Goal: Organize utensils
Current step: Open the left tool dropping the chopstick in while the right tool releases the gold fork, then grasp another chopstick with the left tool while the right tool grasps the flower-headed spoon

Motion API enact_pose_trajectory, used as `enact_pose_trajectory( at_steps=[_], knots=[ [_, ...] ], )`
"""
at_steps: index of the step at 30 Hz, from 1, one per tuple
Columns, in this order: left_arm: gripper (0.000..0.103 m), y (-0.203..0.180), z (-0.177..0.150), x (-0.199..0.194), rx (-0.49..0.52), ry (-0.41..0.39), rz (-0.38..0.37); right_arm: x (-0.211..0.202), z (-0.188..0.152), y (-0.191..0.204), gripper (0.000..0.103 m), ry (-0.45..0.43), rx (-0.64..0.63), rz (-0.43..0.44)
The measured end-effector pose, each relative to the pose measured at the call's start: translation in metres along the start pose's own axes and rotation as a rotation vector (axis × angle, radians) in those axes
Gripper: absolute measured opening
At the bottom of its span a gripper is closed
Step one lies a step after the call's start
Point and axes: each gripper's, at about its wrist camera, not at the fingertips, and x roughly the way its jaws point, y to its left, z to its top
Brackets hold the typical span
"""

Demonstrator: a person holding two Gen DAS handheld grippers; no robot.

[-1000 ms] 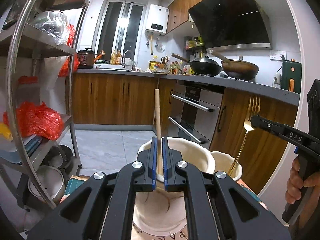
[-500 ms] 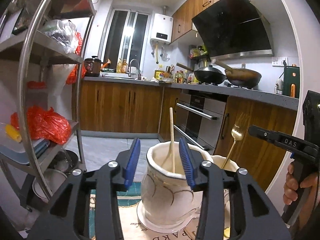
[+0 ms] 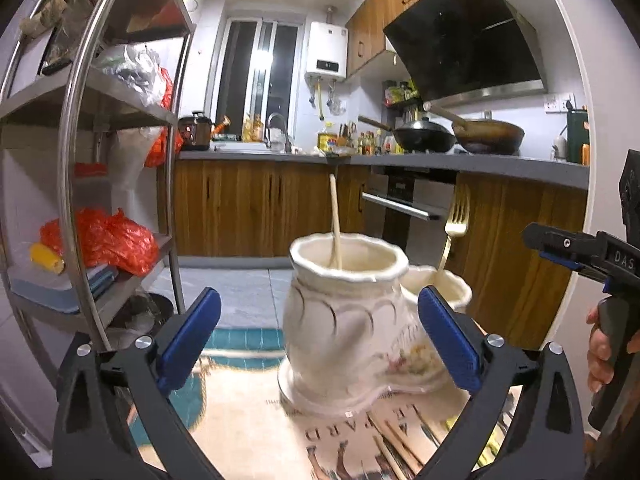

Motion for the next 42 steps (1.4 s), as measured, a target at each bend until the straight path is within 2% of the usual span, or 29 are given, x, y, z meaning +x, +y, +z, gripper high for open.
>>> enact_pose_trajectory(
  at_steps=[12,18,24,31,34,38,42],
  knots=[
    [0.097,-0.002,-0.027,-0.015,-0.012,0.108,-0.010,-0.017,-0.032,-0.008,0.098,0.074,0.006,-0.045],
    [0.097,0.002,-0.035,-0.025,-0.051,0.124,-0.024,-0.025,-0.045,-0.010,0.098,0.105,0.005,-0.053],
    [0.097,-0.009,-0.045,-0.025,0.000,0.180,-0.023,-0.027,-0.062,-0.013,0.098,0.180,0.002,-0.082],
    [0.097,-0.029,-0.063,-0.023,0.047,0.312,-0.067,-0.026,-0.085,-0.017,0.098,0.306,0.009,-0.114],
    [0.097,-0.036,-0.072,-0.021,0.074,0.369,-0.058,-0.025,-0.093,-0.016,0.098,0.352,-0.002,-0.125],
    [0.097,-0.037,-0.083,-0.015,0.056,0.466,-0.073,-0.027,-0.098,-0.015,0.098,0.389,-0.012,-0.132],
    [0.087,-0.039,-0.090,-0.012,0.075,0.512,-0.071,-0.026,-0.104,-0.013,0.098,0.422,-0.031,-0.135]
  ],
)
